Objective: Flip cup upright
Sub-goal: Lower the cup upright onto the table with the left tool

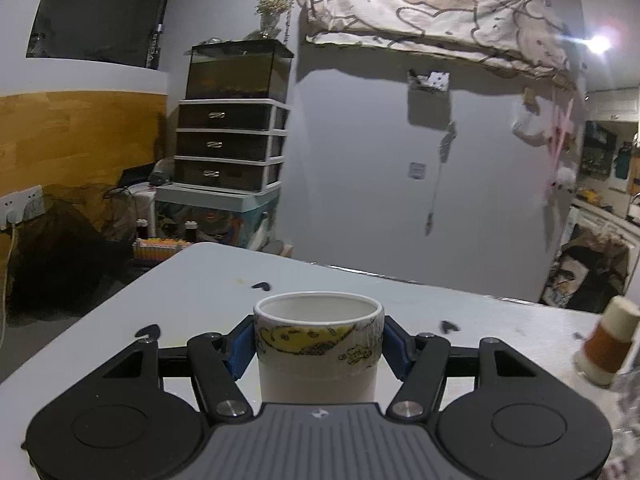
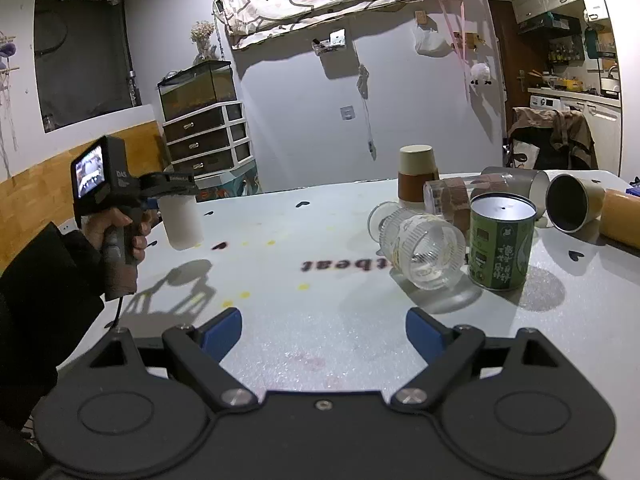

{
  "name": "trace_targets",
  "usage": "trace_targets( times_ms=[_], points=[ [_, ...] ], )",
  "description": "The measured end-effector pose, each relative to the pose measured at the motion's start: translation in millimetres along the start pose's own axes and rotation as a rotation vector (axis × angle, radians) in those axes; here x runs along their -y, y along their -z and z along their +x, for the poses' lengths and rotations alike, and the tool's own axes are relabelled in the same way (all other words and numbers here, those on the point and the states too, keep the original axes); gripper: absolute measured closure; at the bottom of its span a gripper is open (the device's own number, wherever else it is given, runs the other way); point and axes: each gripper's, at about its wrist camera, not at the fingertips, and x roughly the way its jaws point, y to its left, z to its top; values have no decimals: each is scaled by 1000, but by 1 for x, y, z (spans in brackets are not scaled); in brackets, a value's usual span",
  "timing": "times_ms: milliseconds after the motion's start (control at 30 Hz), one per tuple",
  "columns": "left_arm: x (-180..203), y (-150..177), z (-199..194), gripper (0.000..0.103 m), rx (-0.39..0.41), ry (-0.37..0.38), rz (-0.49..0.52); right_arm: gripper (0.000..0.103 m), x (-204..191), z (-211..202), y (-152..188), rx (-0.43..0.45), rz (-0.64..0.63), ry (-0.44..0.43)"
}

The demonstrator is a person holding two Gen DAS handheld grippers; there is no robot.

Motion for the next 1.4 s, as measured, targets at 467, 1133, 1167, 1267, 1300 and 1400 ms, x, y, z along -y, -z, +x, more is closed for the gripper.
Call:
trace_targets(
  times_ms=[467,1133,1167,1267,1300,1400],
  points=[
    [-30,4,14,38,-4,-92,9,13,-5,6,-3,-10,-9,7],
    [-25,14,1,25,-93,-67,70,13,-7,5,-2,-5,-6,-6],
    [-25,13,-1,24,-92,-65,70,13,-7,5,-2,-5,-7,-6],
    [-26,11,-9,15,-89,-62,67,13,-8,4,-4,-2,-5,-9],
    [-27,10,-13,11,-88,-61,66,13,-8,4,-4,-1,-6,-12],
    [-29,7,-33,7,-80,-52,66,13,-11,3,-8,11,-20,-25]
  ],
)
